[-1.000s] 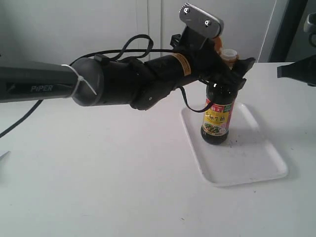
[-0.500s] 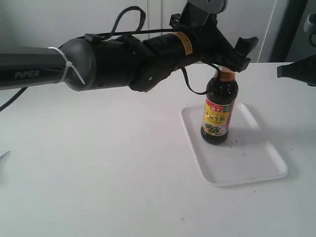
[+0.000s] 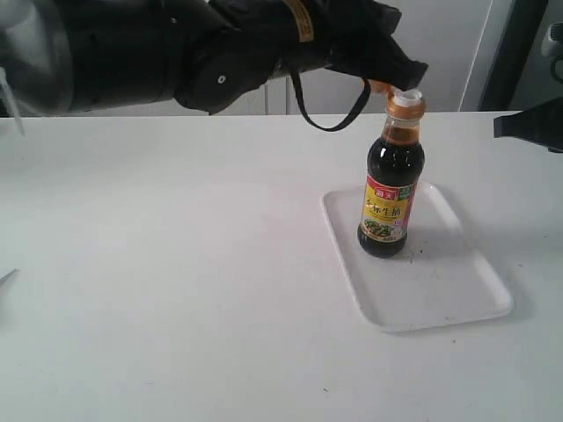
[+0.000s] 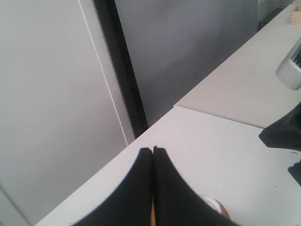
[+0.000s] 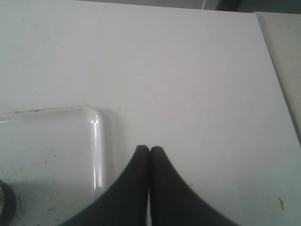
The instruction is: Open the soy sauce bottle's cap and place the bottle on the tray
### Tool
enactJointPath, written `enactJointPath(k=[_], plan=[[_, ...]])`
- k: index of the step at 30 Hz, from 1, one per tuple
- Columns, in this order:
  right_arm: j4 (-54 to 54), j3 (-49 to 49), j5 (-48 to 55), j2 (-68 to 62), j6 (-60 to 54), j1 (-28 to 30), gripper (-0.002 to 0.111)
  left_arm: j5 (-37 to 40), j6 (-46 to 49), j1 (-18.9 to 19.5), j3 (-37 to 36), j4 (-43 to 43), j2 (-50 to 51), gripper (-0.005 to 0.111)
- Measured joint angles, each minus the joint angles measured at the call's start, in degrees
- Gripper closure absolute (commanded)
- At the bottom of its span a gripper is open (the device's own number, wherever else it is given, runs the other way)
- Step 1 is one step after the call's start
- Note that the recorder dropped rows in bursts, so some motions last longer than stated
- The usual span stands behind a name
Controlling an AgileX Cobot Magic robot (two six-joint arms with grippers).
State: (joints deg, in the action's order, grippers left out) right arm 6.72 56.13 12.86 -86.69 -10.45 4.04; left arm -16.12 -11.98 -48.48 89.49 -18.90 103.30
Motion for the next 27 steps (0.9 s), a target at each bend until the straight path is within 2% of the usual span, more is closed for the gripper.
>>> enactJointPath(k=[6, 18, 27], plan=[[0.2, 0.0, 0.3, 0.0, 0.0, 0.0, 0.108, 0.5, 0.3, 1.5, -5.2, 0.1, -4.6, 0.107], [0.2, 0.0, 0.5, 0.0, -0.1, 0.0, 0.108, 0.6, 0.1, 11.6, -18.0, 1.1, -13.7, 0.107], [0.2, 0.0, 0.5, 0.4, -1.0, 0.0, 0.108, 1.0, -3.5, 21.5, -24.5, 1.3, -18.1, 0.107]])
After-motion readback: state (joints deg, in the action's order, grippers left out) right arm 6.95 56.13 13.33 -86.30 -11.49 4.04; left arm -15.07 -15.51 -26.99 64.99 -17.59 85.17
